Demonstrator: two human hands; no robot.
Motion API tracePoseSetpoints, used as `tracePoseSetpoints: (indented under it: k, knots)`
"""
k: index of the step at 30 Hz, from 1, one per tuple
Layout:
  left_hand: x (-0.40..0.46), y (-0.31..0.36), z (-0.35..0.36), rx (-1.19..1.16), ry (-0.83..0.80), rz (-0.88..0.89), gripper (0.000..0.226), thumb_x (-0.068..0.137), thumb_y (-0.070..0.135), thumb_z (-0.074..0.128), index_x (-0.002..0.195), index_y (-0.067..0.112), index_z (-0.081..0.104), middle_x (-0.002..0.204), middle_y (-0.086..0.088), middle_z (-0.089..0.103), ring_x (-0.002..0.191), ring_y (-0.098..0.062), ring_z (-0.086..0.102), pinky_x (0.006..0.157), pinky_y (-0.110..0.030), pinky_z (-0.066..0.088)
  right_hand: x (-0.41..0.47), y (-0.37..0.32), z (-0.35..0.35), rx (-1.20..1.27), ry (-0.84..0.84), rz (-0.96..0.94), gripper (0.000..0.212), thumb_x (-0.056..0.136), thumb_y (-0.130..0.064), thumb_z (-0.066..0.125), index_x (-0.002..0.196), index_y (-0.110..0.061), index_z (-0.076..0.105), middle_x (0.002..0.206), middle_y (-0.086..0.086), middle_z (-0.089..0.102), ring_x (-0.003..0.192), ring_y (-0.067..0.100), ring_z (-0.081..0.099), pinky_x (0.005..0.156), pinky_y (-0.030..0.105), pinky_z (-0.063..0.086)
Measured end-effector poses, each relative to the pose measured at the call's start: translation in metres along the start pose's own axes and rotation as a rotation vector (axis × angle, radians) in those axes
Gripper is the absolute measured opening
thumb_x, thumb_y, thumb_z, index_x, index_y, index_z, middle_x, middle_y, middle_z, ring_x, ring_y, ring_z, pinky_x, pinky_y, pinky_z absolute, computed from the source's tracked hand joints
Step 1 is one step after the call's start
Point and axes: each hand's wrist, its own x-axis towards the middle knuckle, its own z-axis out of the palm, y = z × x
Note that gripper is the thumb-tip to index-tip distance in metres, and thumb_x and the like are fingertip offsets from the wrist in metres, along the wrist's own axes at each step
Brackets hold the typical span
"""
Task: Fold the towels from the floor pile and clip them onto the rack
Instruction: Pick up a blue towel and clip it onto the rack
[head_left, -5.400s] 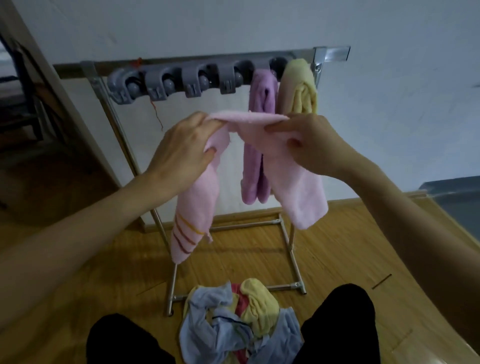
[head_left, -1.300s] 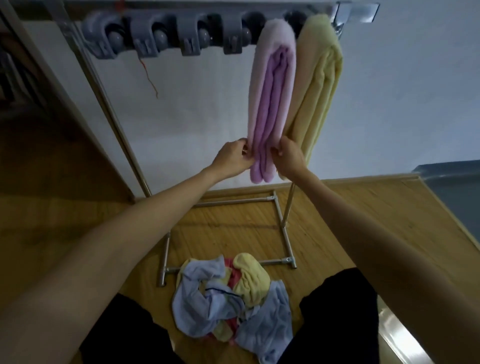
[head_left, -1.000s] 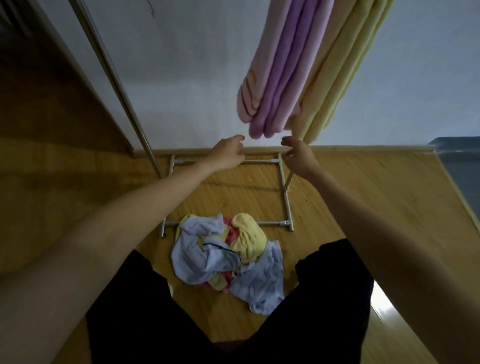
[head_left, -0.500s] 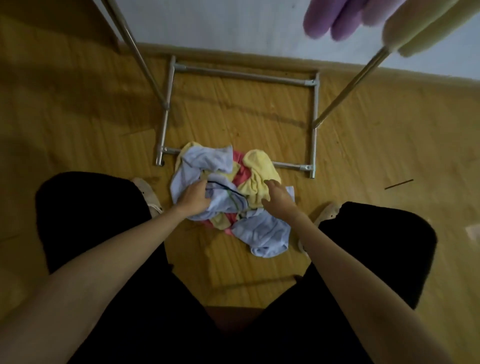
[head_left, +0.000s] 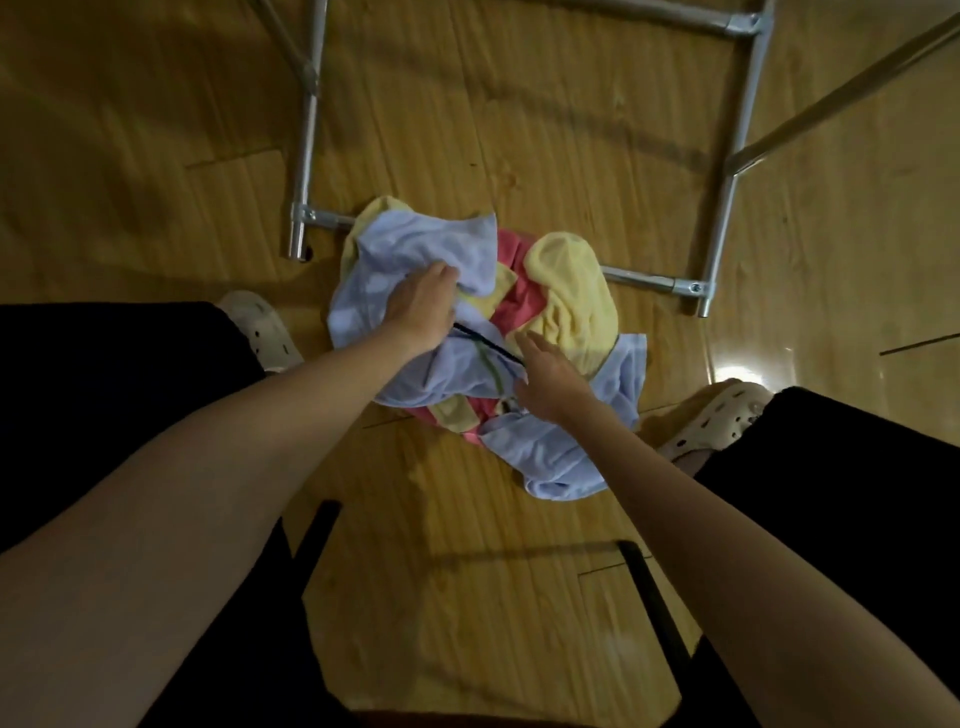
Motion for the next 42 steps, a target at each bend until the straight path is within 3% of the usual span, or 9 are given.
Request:
tracePoseSetpoints:
  k: [5,9,15,21,25,28,31,34,42]
  knots:
    - [0.046,-0.001,0.001,0.01,0.01,-0.011,0.035,0.082,0.017,0.068,0.113,0.005,0.057,0.119,-0.015,0.057,0.11,-0.035,0.054,0.085,-0.046,0.047,0.031,-0.005,-0.008,0.023,0.039,-0.002,0.063,0.089,-0.014,0.055,0.145,-0.003,0.029,0.149,0.018,0.034,0.128,0.038,0.042,0.101,0.044,0.04]
    - [0.054,0.0,0.016,0.052,0.096,-0.073,0.014,0.088,0.006,0.056,0.099,0.004,0.064,0.107,-0.015,0.064,0.101,-0.034,0.059,0.072,-0.041,0.045,0.046,-0.005,-0.009,0.035,0.053,-0.002,0.069,0.086,-0.007,0.054,0.148,-0.005,0.025,0.151,0.015,0.031,0.13,0.037,0.043,0.101,0.043,0.041]
    - [0.027,-0.004,0.012,-0.679,0.269,-0.221,0.01,0.09,0.009,0.051,0.081,0.005,0.053,0.075,-0.012,0.06,0.073,-0.025,0.054,0.065,-0.04,0.041,0.043,-0.019,-0.029,0.12,0.202,-0.089,0.078,0.085,0.003,0.051,0.152,-0.014,0.015,0.147,0.02,0.034,0.12,0.037,0.048,0.092,0.042,0.046]
    - [-0.031,0.006,-0.027,-0.873,0.352,-0.127,0.016,0.095,0.009,0.048,0.086,0.0,0.057,0.073,-0.014,0.056,0.069,-0.017,0.051,0.063,-0.031,0.038,0.023,-0.043,-0.059,0.308,0.348,-0.186,0.072,0.08,0.01,0.049,0.145,-0.018,0.038,0.131,0.019,0.049,0.077,0.027,0.058,0.073,0.044,0.052]
    - [-0.063,0.024,-0.056,-0.961,0.367,-0.079,0.016,0.095,0.019,0.044,0.084,0.013,0.055,0.075,-0.003,0.057,0.072,-0.013,0.052,0.066,-0.03,0.04,-0.005,-0.055,-0.075,0.279,0.312,-0.246,0.044,0.079,0.0,0.061,0.123,-0.006,0.062,0.12,0.018,0.059,0.103,0.032,0.059,0.083,0.026,0.041]
    - [-0.088,0.041,-0.085,-1.019,0.405,-0.056,0.015,0.097,0.014,0.044,0.086,0.017,0.055,0.082,0.002,0.061,0.079,-0.005,0.055,0.073,-0.022,0.042,-0.035,-0.06,-0.082,0.227,0.293,-0.327,0.029,0.079,-0.006,0.063,0.107,-0.006,0.069,0.104,0.014,0.065,0.09,0.028,0.062,0.077,0.029,0.045]
    - [-0.115,0.056,-0.117,-1.049,0.468,-0.032,0.017,0.097,0.008,0.045,0.087,0.016,0.056,0.08,0.01,0.059,0.076,0.005,0.055,0.072,-0.014,0.041,-0.076,-0.072,-0.093,0.302,0.334,-0.333,0.036,0.077,0.004,0.054,0.109,-0.003,0.068,0.108,0.014,0.066,0.093,0.028,0.062,0.075,0.025,0.041]
    - [-0.145,0.068,-0.149,-1.095,0.523,-0.003,0.019,0.097,0.006,0.047,0.089,0.018,0.058,0.083,0.008,0.061,0.077,0.003,0.056,0.072,-0.015,0.041,-0.129,-0.085,-0.105,0.396,0.347,-0.356,0.051,0.069,-0.011,0.048,0.116,-0.003,0.065,0.114,0.009,0.065,0.095,0.028,0.062,0.083,0.034,0.05]
    - [-0.225,0.119,-0.225,-1.404,0.445,0.06,0.027,0.095,-0.003,0.042,0.087,0.017,0.059,0.081,0.004,0.061,0.08,-0.008,0.057,0.072,-0.02,0.044,-0.222,-0.106,-0.133,0.45,0.413,-0.41,0.04,0.083,-0.009,0.064,0.123,-0.011,0.061,0.109,-0.001,0.068,0.097,0.018,0.064,0.085,0.04,0.051]
